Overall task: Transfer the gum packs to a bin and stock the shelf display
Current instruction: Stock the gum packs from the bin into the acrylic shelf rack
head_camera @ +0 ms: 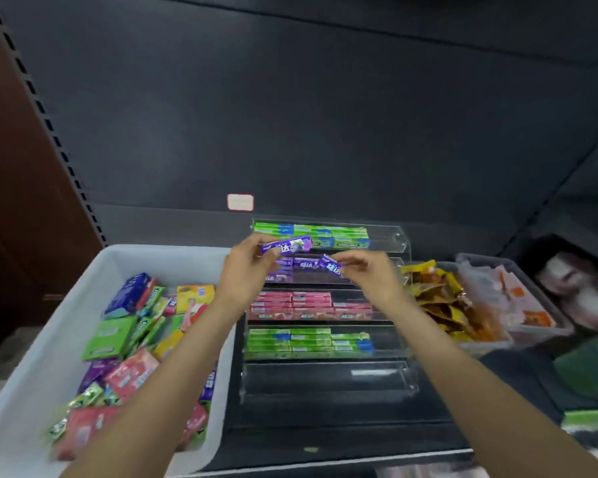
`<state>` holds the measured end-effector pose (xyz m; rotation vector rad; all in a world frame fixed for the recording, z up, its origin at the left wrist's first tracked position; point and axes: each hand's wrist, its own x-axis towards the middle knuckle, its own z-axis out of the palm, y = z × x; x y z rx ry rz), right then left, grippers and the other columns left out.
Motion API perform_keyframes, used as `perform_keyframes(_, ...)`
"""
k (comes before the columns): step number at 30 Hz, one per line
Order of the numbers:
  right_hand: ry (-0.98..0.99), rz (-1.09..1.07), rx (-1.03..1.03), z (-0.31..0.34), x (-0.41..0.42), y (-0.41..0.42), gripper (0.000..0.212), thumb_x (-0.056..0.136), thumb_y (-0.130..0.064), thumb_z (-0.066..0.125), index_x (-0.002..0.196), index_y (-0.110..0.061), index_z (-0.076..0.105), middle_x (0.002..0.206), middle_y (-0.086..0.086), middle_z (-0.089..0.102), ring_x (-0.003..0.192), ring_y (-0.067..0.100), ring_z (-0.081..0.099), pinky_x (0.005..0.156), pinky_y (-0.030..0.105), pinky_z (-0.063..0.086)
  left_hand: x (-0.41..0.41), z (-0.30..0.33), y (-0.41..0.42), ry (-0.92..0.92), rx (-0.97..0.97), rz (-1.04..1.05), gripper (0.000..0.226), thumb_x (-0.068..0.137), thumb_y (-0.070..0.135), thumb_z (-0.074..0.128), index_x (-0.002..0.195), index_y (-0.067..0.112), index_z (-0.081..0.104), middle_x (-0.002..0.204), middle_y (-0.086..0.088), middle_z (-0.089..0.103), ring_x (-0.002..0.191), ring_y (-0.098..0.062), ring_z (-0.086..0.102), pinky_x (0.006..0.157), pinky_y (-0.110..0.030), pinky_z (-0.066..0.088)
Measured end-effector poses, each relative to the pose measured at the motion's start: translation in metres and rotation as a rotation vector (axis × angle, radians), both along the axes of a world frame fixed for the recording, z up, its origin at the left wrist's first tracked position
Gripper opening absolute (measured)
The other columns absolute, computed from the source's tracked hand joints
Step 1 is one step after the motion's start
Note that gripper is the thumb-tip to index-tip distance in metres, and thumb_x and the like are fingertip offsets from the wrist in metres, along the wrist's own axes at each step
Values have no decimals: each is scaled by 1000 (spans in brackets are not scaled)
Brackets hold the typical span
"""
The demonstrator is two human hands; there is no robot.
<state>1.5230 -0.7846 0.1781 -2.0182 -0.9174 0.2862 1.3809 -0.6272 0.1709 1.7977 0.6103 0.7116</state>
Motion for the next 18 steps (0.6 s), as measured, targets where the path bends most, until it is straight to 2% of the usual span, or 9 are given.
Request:
perform_keyframes(2,-87,32,-69,-4,17,5,26,86,3,60,107,-10,70,98,-1,68,82,1,58,71,-1,41,14,0,-2,30,1,34,8,92,14,58,99,16,60,89,-5,68,71,-17,68,76,-35,53)
perform_keyframes(4,-173,72,-108,-8,27,13,26,87,0,60,109,-11,70,105,1,69,89,3,58,78,3,41,21,1,-2,43,-7,67,7,92,15,58,99,17,58,90,-7,69,75,-23,68,76,-36,52)
perform_keyframes(9,-284,178,-197,-25,38,38,26,87,-6,62,111,-14,69,113,1,68,104,13,63,95,30,49,24,4,4,68,16,113,6,92,16,57,98,17,58,90,-5,68,73,-16,67,70,-31,53)
perform_keyframes(14,-341,254,-303,-31,38,53,27,88,-8,62,114,-12,66,115,5,64,103,18,60,93,31,48,24,-3,12,94,-20,125,10,92,19,56,102,15,57,95,-6,68,77,-16,66,70,-33,55)
perform_keyframes(18,-509,227,-346,-34,36,58,25,88,-14,64,113,-17,67,112,2,65,106,18,59,87,32,51,22,-4,13,114,-17,93,9,93,21,55,101,19,55,93,-2,66,78,-14,66,67,-32,57)
